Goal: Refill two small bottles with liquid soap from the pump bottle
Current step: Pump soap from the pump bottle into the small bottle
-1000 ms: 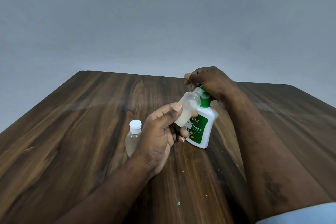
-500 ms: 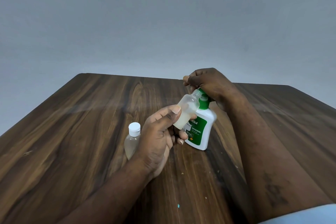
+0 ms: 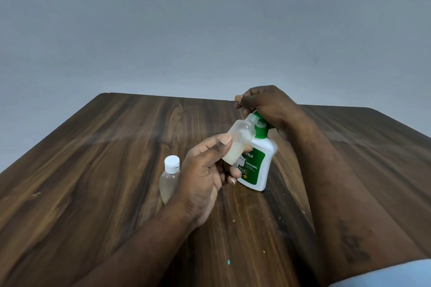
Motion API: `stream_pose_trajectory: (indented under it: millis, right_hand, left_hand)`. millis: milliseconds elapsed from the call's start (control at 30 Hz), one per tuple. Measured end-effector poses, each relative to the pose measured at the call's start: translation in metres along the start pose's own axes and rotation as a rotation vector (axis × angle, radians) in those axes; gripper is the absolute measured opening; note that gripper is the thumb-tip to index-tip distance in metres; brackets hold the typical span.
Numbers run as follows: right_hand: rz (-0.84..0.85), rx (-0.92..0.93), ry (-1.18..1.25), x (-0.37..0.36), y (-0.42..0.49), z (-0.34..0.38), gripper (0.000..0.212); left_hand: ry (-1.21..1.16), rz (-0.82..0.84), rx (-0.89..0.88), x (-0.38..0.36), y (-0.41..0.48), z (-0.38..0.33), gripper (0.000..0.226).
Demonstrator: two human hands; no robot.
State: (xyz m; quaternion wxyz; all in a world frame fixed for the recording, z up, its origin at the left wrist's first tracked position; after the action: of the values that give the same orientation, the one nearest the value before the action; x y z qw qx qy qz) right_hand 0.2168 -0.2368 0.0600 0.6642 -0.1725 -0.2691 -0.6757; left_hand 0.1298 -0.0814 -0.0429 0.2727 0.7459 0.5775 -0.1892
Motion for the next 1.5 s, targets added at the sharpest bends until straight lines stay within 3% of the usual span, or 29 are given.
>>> stream_pose_trajectory:
  millis: [733,1100,1500]
  right_hand:
    - [-0.003,-0.013,-0.001,0.0005,0.001,-0.0004,0.018]
    - [0.006,-0.033,-0.013,-0.0033,-0.0022,-0.0019,0.019]
    - [0.019,-0.013,-0.011,-0.0042,-0.0019,-0.0009,0.023]
  left_hand:
    - [-0.007,0.005,-0.004,-0.0014,-0.0016,-0.0018,0.038]
    - [0.006,-0.017,0.003,0.0008,-0.0001,0.0002,0.051]
    - [-0.001,-0.008,-0.001,-0.0021,-0.0018,-0.0011,0.047]
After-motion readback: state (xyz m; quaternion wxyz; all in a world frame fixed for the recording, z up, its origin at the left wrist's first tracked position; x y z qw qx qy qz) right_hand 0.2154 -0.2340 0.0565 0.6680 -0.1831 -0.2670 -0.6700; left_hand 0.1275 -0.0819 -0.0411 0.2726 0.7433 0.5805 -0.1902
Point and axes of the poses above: each hand's wrist, its own y-axis towards the middle knuckle, its own x-axis out of the back of the hand, z = x × y, the point moved 3 cm from there along y, towards the middle knuckle, and after that the axes turned 5 degrees about -y, right-handed, at the moved point
